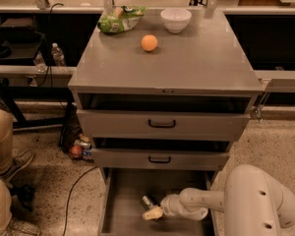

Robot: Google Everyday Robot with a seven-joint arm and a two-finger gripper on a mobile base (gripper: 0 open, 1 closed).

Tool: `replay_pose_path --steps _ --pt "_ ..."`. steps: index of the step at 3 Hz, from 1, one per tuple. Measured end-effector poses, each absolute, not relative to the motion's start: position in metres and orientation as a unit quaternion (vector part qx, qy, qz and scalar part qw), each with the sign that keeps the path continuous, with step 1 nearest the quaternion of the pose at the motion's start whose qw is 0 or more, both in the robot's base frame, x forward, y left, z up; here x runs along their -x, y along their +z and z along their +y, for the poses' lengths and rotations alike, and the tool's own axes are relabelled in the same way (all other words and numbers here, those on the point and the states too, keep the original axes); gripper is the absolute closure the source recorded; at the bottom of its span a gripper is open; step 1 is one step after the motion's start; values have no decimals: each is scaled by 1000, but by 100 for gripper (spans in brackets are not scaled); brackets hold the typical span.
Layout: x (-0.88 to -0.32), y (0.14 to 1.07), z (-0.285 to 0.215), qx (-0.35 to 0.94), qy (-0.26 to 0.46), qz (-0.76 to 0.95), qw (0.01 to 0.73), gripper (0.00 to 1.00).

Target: Place green can into bottom drawer

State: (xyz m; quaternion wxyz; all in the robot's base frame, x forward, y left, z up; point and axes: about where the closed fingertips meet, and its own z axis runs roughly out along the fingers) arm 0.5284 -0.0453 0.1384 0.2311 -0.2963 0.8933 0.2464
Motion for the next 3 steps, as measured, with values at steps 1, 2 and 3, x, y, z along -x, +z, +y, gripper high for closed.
replay_pose_path --steps 1,2,3 --pt "-525 155 -67 285 237 897 241 0" --pt "-520 194 -108 270 228 896 267 0" --pt "-514 235 -161 237 235 897 290 0"
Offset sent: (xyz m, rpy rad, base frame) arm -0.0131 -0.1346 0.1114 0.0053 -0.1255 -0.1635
